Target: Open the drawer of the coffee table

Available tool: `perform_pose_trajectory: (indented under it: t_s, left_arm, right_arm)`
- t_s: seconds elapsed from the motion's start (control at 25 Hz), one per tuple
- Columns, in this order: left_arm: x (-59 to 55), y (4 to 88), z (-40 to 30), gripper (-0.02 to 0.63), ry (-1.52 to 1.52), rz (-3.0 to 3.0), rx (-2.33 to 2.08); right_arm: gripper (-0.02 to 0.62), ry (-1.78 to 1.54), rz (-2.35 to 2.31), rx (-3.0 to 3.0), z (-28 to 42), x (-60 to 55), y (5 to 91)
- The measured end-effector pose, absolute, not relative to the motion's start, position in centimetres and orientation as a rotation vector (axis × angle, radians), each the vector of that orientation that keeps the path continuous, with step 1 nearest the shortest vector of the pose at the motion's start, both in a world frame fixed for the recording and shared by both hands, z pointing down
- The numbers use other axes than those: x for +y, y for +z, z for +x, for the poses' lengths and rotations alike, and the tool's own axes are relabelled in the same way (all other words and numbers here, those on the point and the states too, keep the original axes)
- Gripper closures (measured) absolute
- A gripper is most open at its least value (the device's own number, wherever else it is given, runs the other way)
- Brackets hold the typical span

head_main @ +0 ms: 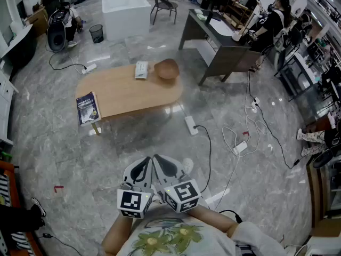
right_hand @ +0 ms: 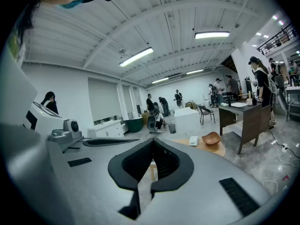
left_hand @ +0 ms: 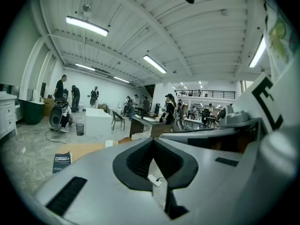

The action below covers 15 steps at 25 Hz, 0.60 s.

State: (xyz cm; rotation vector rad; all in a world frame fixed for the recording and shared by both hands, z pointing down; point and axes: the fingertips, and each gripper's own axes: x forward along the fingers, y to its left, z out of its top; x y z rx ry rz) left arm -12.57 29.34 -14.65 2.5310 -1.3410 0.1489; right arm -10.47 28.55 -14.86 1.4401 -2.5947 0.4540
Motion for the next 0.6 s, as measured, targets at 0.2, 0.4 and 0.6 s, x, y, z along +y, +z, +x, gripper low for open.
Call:
perform_pose_trajectory:
  t_s: [0.2, 0.4, 0.6]
  left_arm:
    - [29.1, -14.7, -12.6, 0.597, 0.160, 2.533, -1.330]
    - [28.7, -14.1, -12.2, 0.597, 0.164, 2.524, -1.304]
    - [26.9, -12.9, -11.6, 0.597, 0.201, 2.503, -1.274]
  right_arm:
    - [0.577, 0.460, 1.460, -2.578, -10.5, 28.3, -14.8]
    - [0.575, 0.495, 1.464, -2.565, -10.1, 27.7, -14.1]
    - [0.575, 0.583, 1.356, -2.574, -9.6, 26.0, -12.9]
